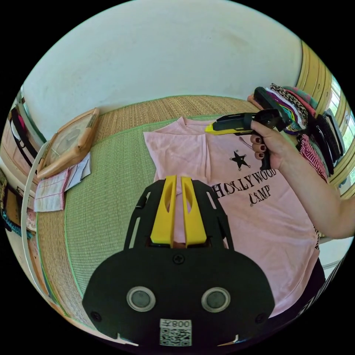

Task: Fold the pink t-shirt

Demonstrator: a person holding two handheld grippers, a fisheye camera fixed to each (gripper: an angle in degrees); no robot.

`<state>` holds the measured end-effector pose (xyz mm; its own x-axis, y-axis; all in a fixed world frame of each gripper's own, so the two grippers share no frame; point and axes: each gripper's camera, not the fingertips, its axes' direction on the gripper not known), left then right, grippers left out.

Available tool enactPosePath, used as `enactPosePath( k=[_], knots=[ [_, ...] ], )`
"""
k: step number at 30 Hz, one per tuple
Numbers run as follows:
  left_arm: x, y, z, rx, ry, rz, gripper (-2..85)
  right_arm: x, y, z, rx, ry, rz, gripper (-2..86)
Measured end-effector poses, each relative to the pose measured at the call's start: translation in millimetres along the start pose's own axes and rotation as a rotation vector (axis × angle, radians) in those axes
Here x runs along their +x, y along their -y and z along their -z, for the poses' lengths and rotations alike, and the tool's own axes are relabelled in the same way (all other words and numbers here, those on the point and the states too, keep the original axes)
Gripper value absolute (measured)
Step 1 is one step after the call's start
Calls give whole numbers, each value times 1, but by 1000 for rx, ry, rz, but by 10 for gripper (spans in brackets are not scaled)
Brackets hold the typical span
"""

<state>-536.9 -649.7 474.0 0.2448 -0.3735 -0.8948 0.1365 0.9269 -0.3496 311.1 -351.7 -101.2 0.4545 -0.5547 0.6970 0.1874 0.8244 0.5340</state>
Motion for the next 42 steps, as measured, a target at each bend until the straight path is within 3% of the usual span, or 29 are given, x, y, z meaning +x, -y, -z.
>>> enactPosePath(
  k=[5,11,19,30,33,38,42],
  knots=[
    [-3,5,-35,-113,56,33,4,-45,18,-47,-116,-13,118,1],
    [-22,-1,-36,-72,45,134,2,-72,33,-103,-259,-146,183,0],
    [-24,-2,-25,18,-6,153,3,-88,28,-101,-208,-160,221,1],
    [-10,2,-43,-68,84,77,2,-92,25,-104,-225,-164,192,1],
    [-12,3,-44,-66,76,82,2,-98,6,-80,-193,-163,233,1],
    [-22,3,-45,-61,30,105,1,-104,-72,-30,-204,8,292,1],
    [-22,3,-45,-62,48,96,1,-110,-115,-37,-285,-60,310,0]
  ],
)
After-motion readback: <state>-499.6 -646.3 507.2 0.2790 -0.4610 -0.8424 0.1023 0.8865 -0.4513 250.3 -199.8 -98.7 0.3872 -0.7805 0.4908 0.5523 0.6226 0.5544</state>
